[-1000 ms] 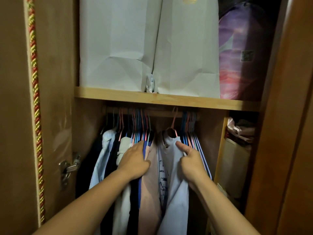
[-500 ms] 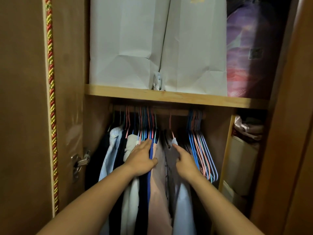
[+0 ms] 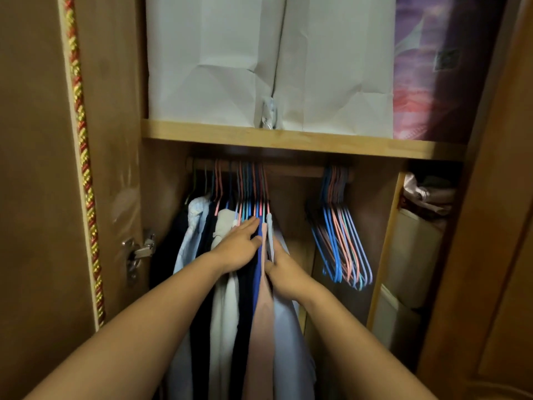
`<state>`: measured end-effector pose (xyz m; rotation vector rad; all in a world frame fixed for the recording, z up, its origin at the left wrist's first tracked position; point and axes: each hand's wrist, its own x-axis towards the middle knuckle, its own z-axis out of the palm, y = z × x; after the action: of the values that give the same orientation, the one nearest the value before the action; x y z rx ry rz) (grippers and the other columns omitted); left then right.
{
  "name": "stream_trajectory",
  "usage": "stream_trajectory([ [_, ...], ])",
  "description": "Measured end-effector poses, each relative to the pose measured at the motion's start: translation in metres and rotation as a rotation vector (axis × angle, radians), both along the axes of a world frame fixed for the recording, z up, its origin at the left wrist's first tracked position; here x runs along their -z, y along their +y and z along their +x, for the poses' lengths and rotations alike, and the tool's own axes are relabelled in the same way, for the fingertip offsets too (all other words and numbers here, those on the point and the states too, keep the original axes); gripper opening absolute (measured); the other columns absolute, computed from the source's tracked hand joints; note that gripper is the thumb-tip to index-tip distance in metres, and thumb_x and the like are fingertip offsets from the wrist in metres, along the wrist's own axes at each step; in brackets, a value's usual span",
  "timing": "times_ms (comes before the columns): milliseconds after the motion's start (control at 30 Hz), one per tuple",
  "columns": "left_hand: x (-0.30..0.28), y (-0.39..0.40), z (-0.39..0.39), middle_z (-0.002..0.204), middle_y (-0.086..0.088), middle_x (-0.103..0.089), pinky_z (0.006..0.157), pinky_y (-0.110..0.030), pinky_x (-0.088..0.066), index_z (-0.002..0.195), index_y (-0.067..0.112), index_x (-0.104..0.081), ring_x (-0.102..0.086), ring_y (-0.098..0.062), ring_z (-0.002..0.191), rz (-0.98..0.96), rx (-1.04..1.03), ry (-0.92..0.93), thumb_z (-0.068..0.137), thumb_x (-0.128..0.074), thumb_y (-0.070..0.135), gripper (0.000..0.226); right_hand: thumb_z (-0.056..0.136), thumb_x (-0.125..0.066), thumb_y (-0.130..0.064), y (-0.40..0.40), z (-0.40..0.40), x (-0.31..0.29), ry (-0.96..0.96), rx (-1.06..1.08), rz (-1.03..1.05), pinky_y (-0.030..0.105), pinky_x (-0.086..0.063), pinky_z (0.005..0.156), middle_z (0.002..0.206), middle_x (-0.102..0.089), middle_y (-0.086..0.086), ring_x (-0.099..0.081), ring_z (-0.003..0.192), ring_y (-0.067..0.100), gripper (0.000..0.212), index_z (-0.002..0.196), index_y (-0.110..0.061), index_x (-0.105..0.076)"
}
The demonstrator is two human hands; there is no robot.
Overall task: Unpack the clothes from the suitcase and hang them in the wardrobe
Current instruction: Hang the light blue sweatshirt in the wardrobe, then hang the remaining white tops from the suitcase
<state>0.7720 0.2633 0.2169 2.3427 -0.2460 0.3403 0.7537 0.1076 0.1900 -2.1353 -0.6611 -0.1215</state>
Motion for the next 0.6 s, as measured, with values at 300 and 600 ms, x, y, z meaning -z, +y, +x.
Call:
stream_trajectory([
  [300,0.102,-0.171,-0.127,0.103,-0.007,-0.066,0.094,-0.032,-0.045,0.098,0.010,-0.073,-0.057,-0.023,0.101,-0.134,0.186,-0.620,0.080,-0.045,0.002,0.034,0.100,-0.055,-0.006,-0.156,-0.160,0.183,0.371,0.310,0.433,0.031,-0.057,0.082,0.110,-0.068,0.015,-0.068,0.089,0.019,0.024,0.121,-0.015,-0.061],
  [600,0.381,-0.378,-0.335,0.099,0.004,-0.072,0.080,-0.025,-0.046,0.091,0.023,-0.071,-0.064,-0.013,0.095,0.301,0.905,0.609,0.096,-0.055,0.003,0.026,0.093,-0.042,0.016,-0.347,-0.532,0.414,0.897,1.421,0.817,0.022,-0.044,0.044,0.070,-0.059,0.014,-0.058,0.048,0.014,0.030,0.078,-0.004,-0.059],
])
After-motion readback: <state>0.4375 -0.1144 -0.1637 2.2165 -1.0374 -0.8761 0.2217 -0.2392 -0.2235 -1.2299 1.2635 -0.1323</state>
